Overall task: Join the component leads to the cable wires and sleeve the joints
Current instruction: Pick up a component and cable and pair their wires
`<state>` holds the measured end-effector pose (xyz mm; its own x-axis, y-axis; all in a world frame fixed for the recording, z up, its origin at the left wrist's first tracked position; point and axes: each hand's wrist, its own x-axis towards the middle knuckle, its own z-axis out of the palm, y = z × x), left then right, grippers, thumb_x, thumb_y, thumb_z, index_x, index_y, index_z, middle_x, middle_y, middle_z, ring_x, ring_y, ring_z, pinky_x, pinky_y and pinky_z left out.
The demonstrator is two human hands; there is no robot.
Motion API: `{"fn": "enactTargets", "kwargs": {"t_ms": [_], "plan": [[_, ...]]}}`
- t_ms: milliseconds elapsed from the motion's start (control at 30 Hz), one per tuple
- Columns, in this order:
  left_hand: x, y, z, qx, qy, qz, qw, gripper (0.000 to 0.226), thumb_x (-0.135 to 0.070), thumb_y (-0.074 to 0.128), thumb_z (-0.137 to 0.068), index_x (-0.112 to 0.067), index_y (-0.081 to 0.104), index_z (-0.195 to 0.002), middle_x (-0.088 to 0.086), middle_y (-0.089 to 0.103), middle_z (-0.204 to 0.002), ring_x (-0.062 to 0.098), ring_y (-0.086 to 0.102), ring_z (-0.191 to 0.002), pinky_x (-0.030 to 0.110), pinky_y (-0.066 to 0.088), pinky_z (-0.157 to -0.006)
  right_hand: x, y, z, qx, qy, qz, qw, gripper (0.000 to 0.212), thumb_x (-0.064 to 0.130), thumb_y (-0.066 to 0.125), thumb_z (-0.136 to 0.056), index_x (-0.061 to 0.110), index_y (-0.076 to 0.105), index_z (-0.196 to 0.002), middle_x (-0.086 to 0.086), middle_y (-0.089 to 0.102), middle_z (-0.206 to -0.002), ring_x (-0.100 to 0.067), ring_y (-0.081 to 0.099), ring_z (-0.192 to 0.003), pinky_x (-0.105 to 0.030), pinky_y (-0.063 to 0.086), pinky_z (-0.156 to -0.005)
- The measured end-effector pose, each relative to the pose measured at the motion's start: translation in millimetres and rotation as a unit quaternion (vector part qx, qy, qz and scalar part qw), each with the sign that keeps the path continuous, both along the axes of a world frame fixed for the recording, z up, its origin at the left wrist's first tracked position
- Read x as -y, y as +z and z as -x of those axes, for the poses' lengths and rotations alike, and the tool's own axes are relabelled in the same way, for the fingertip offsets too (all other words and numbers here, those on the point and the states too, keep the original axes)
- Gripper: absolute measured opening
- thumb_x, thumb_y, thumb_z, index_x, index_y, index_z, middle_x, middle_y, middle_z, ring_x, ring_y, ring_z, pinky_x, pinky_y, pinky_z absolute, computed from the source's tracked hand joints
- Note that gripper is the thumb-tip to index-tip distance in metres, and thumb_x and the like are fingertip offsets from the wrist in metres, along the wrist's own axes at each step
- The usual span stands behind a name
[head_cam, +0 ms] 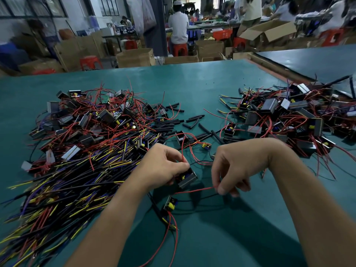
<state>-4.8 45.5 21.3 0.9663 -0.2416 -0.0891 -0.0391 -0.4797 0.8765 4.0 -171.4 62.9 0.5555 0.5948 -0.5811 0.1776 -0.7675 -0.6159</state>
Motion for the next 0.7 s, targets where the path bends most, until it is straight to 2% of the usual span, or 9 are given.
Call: {"fn": "enactTargets", "kwargs": {"t_ms": [133,200,267,333,433,467,567,700], "plan": [[-1,0,0,0.023,-0.036,-0.040,0.998,0.012,-0.023,0.085,-0.071,-0.020,0.074,-0.075,-0.008,0.064,-0.064,0.010,0.051,-0.055,0.024,0.041,-0.058,6,2,1,-0.005,-0.022,-0.044,0.999,0.011,0.011,0.069,-0.090,0.013,0.071,-0.080,-0.006,0.070,-0.074,-0.019,0.068,-0.066,-0.028,0.055,-0.056],[-1,0,1,0.020,-0.067,-0.085,0.994,0.022,-0.027,0.088,-0.066,-0.023,0.074,-0.083,-0.007,0.069,-0.077,0.010,0.059,-0.064,0.027,0.049,-0.065,7,2,0,0.005,-0.025,-0.050,0.998,0.009,0.014,0.068,-0.091,0.009,0.072,-0.085,-0.008,0.072,-0.081,-0.022,0.070,-0.073,-0.029,0.056,-0.057],[-1,3,3,0.029,-0.088,-0.108,0.990,0.025,-0.023,0.088,-0.066,-0.021,0.074,-0.086,-0.003,0.072,-0.081,0.011,0.065,-0.070,0.031,0.053,-0.073,9,1,-1,0.014,-0.036,-0.063,0.997,0.014,0.016,0.064,-0.094,0.005,0.072,-0.092,-0.007,0.074,-0.083,-0.020,0.070,-0.074,-0.030,0.057,-0.059],[-1,5,4,0.042,-0.103,-0.099,0.989,0.022,-0.013,0.086,-0.068,-0.017,0.074,-0.086,-0.001,0.073,-0.078,0.010,0.064,-0.069,0.031,0.054,-0.072,10,1,-3,0.030,-0.074,-0.098,0.992,0.017,0.012,0.059,-0.097,0.002,0.072,-0.093,-0.008,0.074,-0.083,-0.019,0.070,-0.073,-0.030,0.058,-0.060],[-4,8,4,0.035,-0.105,-0.068,0.991,0.025,0.003,0.081,-0.071,-0.011,0.072,-0.089,0.001,0.070,-0.075,0.009,0.062,-0.065,0.025,0.053,-0.065,13,-1,-6,0.053,-0.139,-0.145,0.978,0.019,-0.001,0.058,-0.094,0.003,0.073,-0.083,-0.010,0.073,-0.077,-0.020,0.070,-0.069,-0.031,0.060,-0.060],[-5,9,4,0.036,-0.100,-0.066,0.992,0.026,0.005,0.080,-0.071,-0.010,0.071,-0.090,0.002,0.070,-0.077,0.010,0.062,-0.066,0.027,0.054,-0.066,13,-1,-6,0.055,-0.144,-0.148,0.977,0.020,-0.005,0.057,-0.093,0.003,0.072,-0.082,-0.011,0.072,-0.075,-0.021,0.070,-0.068,-0.032,0.060,-0.062],[-9,9,3,0.038,-0.101,-0.089,0.990,0.029,-0.005,0.084,-0.070,-0.017,0.071,-0.092,0.003,0.071,-0.085,0.018,0.063,-0.072,0.036,0.054,-0.075,11,-3,-6,0.059,-0.171,-0.151,0.972,0.027,-0.013,0.049,-0.092,0.003,0.066,-0.080,-0.010,0.065,-0.067,-0.020,0.068,-0.058,-0.034,0.061,-0.060],[-6,6,5,0.034,-0.112,-0.129,0.985,0.028,-0.018,0.087,-0.068,-0.025,0.072,-0.090,-0.008,0.066,-0.080,0.009,0.059,-0.064,0.031,0.053,-0.069,8,-2,-9,0.046,-0.209,-0.143,0.966,0.035,-0.016,0.032,-0.087,0.006,0.059,-0.079,-0.003,0.049,-0.057,-0.016,0.048,-0.040,-0.033,0.056,-0.049]]}}
